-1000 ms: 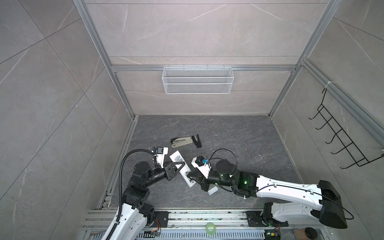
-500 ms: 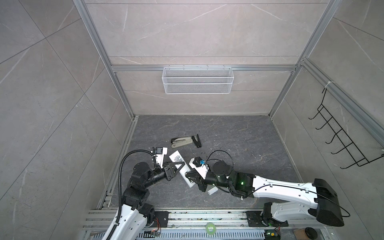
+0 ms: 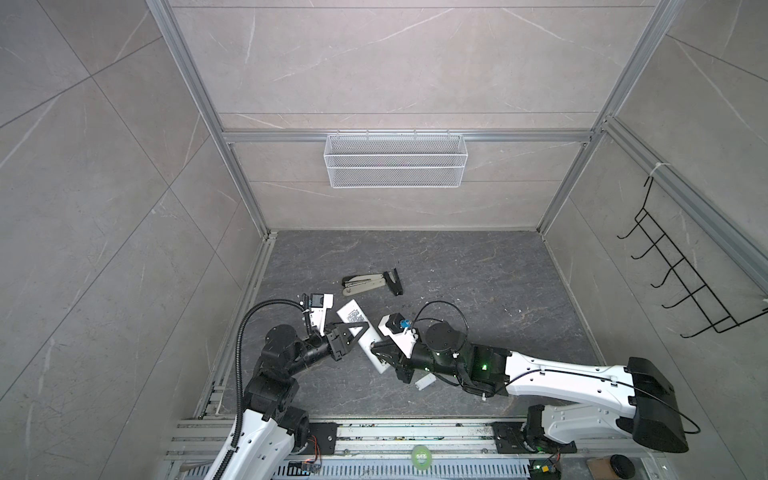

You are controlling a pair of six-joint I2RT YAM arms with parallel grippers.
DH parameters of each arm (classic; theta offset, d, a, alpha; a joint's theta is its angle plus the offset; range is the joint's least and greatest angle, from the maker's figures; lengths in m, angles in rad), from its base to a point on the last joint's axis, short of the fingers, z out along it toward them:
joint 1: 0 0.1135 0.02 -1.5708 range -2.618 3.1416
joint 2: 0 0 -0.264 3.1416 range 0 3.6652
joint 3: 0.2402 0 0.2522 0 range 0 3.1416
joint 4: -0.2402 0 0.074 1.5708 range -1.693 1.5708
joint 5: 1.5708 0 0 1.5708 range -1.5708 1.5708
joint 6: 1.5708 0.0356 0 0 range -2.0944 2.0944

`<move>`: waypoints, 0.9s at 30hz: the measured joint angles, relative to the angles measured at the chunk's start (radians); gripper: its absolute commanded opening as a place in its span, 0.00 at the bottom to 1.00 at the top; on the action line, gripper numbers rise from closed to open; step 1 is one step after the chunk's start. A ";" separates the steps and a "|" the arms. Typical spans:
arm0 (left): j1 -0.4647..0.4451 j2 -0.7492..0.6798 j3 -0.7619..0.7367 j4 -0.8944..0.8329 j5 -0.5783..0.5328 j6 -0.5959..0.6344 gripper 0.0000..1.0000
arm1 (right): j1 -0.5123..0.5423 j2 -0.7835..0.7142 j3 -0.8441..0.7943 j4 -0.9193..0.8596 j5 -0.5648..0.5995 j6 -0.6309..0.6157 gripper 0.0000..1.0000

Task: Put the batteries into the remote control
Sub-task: 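Lift the battery with the right gripper and carry it to the remote's compartment, then lower the battery into the remote's battery compartment with the right gripper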

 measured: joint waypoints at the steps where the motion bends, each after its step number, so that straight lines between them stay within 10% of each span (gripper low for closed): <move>1: 0.000 -0.002 0.000 0.000 0.000 0.000 0.00 | 0.000 0.000 -0.001 0.000 0.002 0.000 0.00; 27: 0.000 -0.009 0.000 0.007 -0.001 0.000 0.00 | 0.009 -0.002 -0.009 0.006 0.007 0.004 0.26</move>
